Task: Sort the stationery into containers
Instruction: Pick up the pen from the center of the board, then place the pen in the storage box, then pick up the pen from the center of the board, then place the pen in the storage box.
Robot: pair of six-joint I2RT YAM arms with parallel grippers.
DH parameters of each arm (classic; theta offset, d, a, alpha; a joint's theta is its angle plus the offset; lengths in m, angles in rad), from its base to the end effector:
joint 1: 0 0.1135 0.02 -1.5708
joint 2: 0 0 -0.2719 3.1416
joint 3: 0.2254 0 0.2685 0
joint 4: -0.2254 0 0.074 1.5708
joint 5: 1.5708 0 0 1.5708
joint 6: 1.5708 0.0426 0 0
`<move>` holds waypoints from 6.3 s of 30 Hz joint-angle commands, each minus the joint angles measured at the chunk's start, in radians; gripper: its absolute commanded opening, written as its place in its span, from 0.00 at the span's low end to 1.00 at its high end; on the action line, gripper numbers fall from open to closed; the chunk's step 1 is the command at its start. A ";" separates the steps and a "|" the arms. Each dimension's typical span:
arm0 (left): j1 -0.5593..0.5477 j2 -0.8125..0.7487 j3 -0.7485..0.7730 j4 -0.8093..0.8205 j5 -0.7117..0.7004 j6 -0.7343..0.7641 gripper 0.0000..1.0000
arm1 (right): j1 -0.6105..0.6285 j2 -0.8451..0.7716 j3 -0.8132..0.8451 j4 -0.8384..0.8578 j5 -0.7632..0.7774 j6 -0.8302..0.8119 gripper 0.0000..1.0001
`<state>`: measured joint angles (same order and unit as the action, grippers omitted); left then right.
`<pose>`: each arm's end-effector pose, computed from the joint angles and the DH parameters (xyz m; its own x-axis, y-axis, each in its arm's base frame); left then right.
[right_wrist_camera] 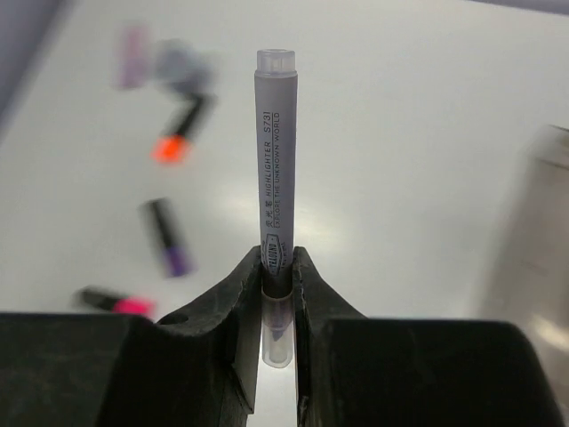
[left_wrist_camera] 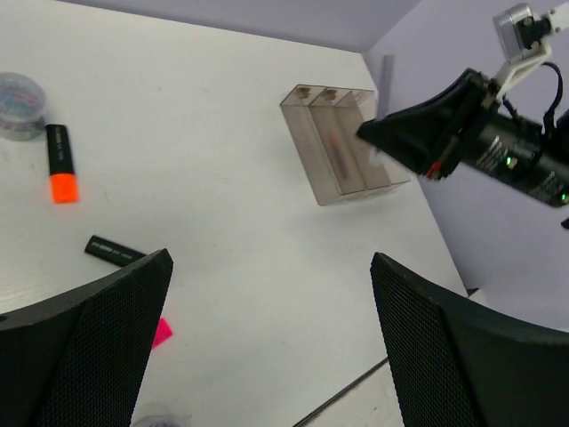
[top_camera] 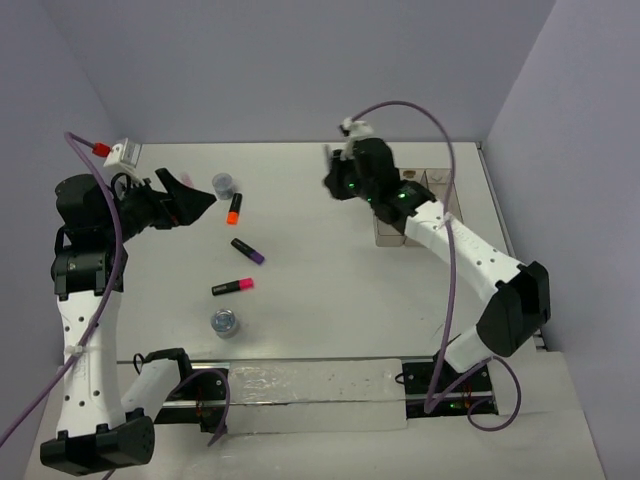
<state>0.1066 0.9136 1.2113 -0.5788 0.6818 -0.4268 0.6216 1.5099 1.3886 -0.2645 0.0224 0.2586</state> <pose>0.1911 -0.0065 0.4332 -0.4661 -0.3731 -0.8022 0.3586 0.7492 -0.5568 0.3083 0.2196 0.3689 -0.4403 -0.0009 -0.8978 -0.4683 0.8534 0.2288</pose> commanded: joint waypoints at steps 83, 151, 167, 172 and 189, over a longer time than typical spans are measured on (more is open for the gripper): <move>0.306 0.404 -0.161 -0.213 -0.157 0.599 0.91 | 0.329 0.919 1.083 -0.588 0.002 -0.156 0.78; 0.306 0.071 -0.159 -0.288 -0.138 0.585 0.95 | -0.273 0.189 0.128 -0.248 0.197 -0.054 0.00; 0.306 0.107 -0.179 -0.300 -0.113 0.677 0.94 | -0.318 0.343 0.022 -0.160 0.230 -0.007 0.00; 0.298 0.130 -0.171 -0.289 -0.080 0.728 0.92 | -0.326 0.372 0.021 -0.162 0.203 -0.022 0.19; -0.247 0.458 -0.225 -0.293 -0.503 1.027 0.95 | -0.332 0.210 0.022 -0.176 0.145 -0.053 0.68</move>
<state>-0.1016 1.3233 1.0369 -0.8951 0.2733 0.4795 0.2962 1.8293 1.4052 -0.4604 0.1877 0.2179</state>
